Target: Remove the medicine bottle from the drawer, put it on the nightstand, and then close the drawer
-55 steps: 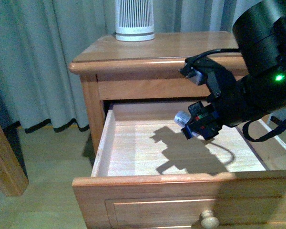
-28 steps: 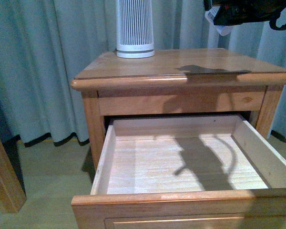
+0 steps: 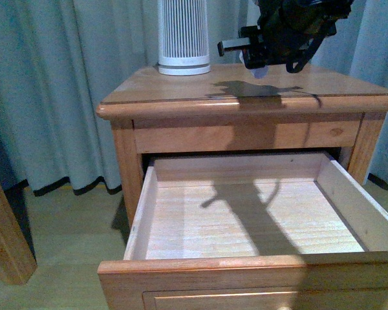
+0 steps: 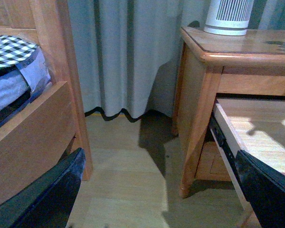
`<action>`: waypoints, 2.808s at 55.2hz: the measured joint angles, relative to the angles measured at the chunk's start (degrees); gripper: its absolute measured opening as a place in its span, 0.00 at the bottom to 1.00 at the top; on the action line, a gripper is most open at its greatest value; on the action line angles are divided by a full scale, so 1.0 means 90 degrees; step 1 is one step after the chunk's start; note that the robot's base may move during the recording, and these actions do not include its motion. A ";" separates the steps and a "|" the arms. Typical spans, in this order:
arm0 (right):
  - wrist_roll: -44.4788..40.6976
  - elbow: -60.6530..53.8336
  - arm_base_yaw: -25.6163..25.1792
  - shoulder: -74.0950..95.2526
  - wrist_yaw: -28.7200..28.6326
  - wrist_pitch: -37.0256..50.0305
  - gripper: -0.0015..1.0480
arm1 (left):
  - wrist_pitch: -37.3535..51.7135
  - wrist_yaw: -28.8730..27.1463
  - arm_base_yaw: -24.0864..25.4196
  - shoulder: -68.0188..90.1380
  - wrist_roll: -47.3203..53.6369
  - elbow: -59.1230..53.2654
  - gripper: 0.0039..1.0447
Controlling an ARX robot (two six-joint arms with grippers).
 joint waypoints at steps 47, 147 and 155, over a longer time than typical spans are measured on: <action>0.1307 -0.8085 0.0007 -0.6377 -0.0529 0.2871 0.66 | 0.0000 0.0002 0.0000 0.0000 0.0000 0.0000 0.94; -0.0852 -0.5899 -0.0833 0.0862 -0.0707 0.7839 0.21 | 0.0000 0.0002 0.0000 0.0000 0.0000 0.0000 0.94; -0.0826 -0.5792 -0.0913 0.0925 -0.0831 0.7796 0.21 | 0.0000 0.0002 0.0000 0.0000 0.0000 0.0000 0.94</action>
